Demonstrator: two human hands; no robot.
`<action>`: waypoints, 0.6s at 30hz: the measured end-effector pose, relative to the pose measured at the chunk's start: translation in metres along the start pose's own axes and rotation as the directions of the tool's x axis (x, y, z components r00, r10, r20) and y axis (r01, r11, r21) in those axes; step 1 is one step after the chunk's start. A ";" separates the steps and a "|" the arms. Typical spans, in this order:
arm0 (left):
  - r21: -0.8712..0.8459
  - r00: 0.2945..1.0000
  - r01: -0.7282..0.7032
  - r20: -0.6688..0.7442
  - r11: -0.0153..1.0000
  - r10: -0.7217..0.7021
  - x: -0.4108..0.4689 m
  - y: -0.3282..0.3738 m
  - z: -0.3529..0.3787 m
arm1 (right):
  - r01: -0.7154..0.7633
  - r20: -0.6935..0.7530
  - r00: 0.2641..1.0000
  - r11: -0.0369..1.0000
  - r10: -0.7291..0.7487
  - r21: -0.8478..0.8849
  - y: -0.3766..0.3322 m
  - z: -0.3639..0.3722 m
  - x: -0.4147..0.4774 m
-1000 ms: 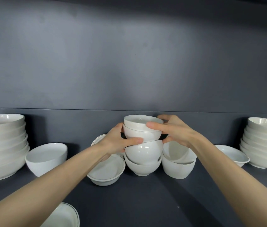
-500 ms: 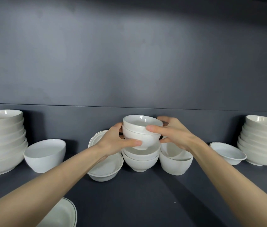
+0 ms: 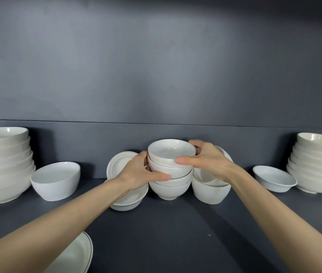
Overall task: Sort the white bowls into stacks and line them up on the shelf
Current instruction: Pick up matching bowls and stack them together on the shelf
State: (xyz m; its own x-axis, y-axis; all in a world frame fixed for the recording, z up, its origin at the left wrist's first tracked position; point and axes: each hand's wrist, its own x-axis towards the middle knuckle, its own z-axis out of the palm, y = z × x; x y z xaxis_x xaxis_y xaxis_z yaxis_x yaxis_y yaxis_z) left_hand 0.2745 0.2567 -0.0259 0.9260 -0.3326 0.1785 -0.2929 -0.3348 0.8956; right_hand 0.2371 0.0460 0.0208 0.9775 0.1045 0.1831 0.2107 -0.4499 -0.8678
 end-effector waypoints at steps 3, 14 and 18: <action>0.013 1.000 -0.003 -0.003 1.000 0.003 -0.002 0.000 0.001 | -0.002 0.000 1.000 1.000 0.002 -0.014 0.001 0.001 -0.001; 0.032 1.000 0.016 0.003 0.999 -0.016 -0.004 0.002 0.001 | -0.023 0.007 1.000 1.000 0.023 -0.019 0.004 0.003 0.000; 0.091 0.999 0.034 0.006 0.995 -0.035 -0.003 0.000 0.002 | -0.021 0.011 1.000 1.000 0.021 -0.005 0.005 0.003 0.000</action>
State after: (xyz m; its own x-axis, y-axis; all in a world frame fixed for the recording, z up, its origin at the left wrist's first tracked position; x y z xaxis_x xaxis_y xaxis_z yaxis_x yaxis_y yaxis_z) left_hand 0.2708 0.2563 -0.0267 0.9343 -0.3259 0.1448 -0.2814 -0.4245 0.8606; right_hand 0.2385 0.0464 0.0149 0.9816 0.1046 0.1596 0.1899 -0.4565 -0.8692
